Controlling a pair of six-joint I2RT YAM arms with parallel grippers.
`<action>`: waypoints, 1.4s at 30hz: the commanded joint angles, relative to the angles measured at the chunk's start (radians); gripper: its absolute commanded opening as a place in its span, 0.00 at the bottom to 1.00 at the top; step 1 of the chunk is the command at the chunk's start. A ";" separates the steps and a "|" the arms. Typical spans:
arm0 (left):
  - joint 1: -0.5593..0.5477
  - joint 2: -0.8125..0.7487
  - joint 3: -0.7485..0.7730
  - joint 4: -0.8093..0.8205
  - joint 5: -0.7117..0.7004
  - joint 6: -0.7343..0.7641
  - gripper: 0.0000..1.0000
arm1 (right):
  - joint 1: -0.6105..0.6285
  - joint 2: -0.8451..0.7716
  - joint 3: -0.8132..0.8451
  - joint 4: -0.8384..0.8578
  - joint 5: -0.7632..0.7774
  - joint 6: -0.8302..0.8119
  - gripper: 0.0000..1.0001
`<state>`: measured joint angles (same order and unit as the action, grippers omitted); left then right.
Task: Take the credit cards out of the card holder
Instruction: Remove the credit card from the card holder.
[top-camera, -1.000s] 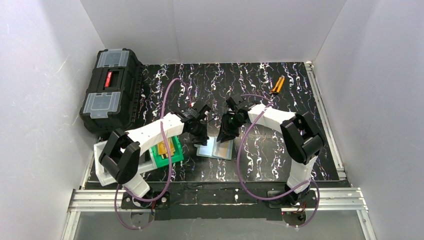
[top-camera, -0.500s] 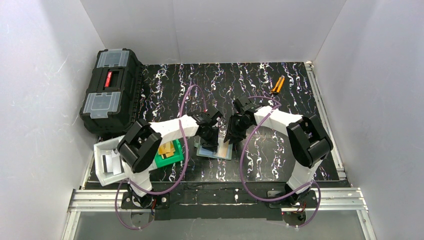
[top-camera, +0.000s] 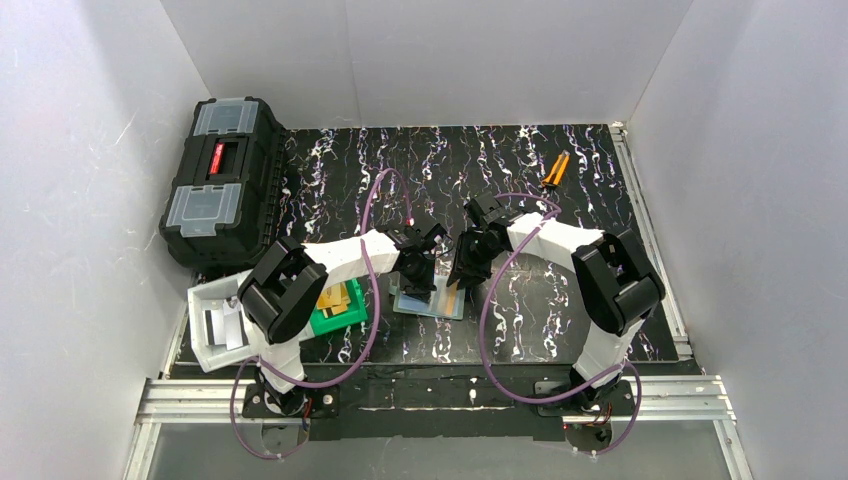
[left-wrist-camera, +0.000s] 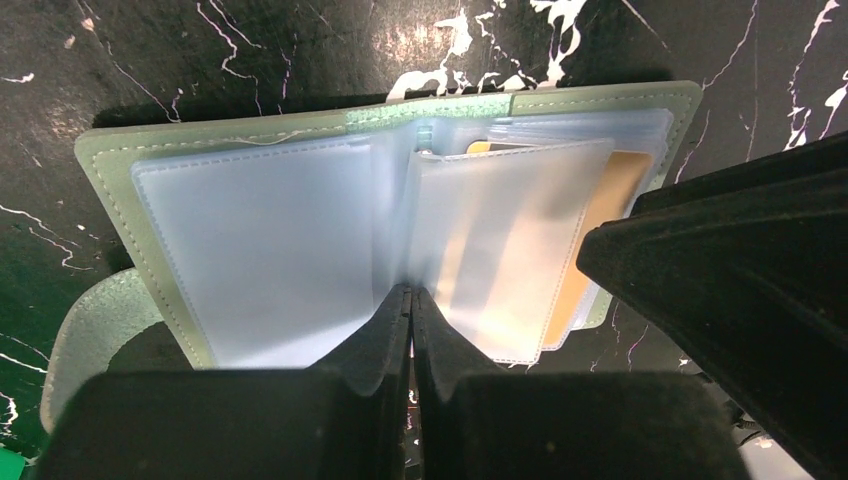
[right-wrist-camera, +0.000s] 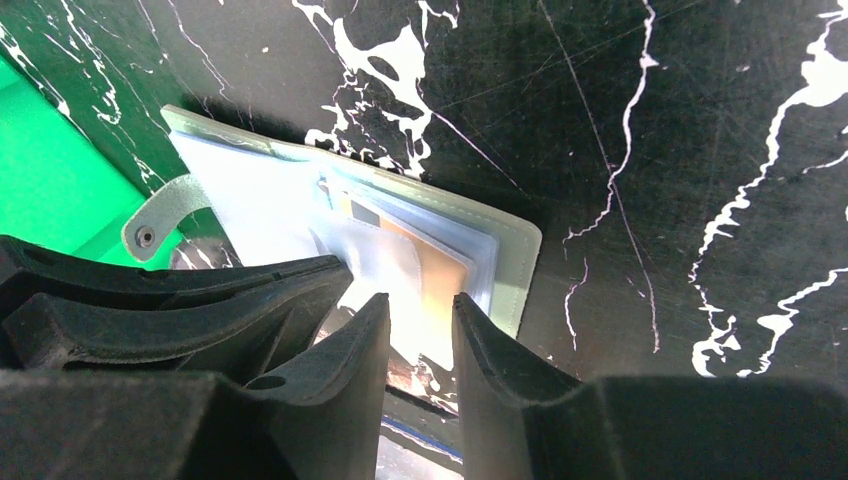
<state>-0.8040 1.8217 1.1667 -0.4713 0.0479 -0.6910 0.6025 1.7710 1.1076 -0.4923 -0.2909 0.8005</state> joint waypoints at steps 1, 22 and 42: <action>0.000 0.049 -0.019 -0.031 -0.076 0.002 0.00 | 0.000 0.022 0.027 0.016 -0.013 -0.008 0.37; -0.001 0.068 -0.017 -0.023 -0.048 0.002 0.00 | 0.008 0.096 0.058 0.044 -0.055 0.002 0.37; 0.000 -0.077 0.099 -0.157 -0.053 0.016 0.12 | 0.001 0.009 0.003 0.063 -0.077 -0.041 0.01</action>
<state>-0.8036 1.8187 1.2152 -0.5438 0.0498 -0.6804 0.6044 1.8343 1.1202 -0.4377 -0.3462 0.8001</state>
